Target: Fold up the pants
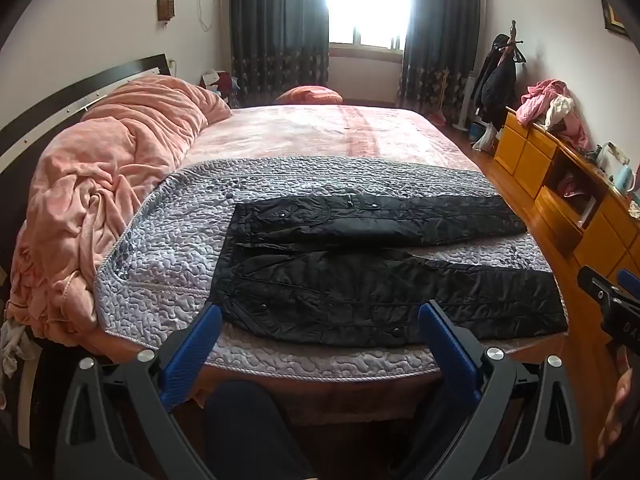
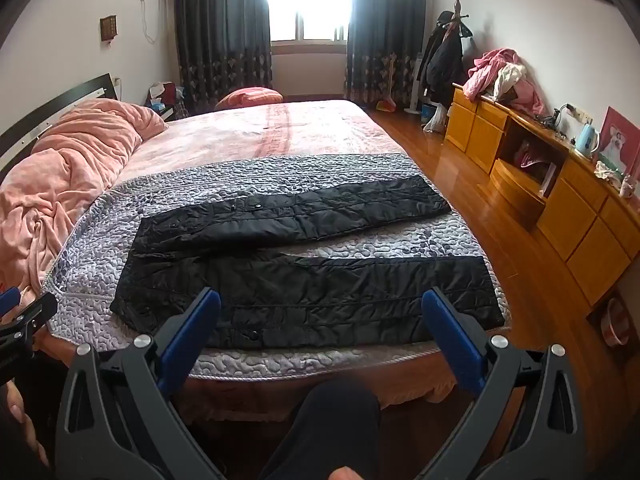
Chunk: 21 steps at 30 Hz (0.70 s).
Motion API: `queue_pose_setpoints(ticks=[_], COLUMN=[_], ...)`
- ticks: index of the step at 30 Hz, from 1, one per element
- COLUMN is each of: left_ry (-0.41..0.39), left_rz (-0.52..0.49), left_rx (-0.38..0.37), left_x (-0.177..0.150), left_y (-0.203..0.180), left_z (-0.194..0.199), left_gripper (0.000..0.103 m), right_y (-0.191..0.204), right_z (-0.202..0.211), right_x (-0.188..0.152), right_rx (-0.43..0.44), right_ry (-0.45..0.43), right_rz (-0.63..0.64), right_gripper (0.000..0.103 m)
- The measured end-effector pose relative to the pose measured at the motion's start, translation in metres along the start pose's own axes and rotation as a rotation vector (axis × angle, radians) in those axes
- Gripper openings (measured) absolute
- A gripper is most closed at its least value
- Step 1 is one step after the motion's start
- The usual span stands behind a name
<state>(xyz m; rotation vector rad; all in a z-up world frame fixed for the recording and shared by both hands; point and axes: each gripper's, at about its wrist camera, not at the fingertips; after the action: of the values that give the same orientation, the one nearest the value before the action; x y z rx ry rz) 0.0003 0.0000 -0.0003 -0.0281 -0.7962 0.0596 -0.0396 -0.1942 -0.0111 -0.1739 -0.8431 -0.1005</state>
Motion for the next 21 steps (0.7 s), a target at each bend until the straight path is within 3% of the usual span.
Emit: queue_pose_setpoints(ticks=[21], left_ry=[-0.002], left_rz=[-0.001], left_rx=[0.005], left_x=[-0.0012], left_y=[-0.0006], left_z=[-0.0064], left_gripper=[0.099], right_y=[0.0036], right_z=[-0.0044], right_x=[0.0018], right_rx=[0.002], right_ry=[0.003], right_rz=[-0.001], right_gripper=[0.101])
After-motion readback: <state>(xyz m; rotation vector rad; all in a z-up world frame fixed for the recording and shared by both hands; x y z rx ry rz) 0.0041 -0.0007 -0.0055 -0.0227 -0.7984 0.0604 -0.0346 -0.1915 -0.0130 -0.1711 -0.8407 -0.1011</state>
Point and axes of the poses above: each gripper's, at about its wrist camera, not at the fingertips, and z roughly against the way its jaws point, y to its left, x to its top, and after that the axes turned 2 degrees about z, right-handed
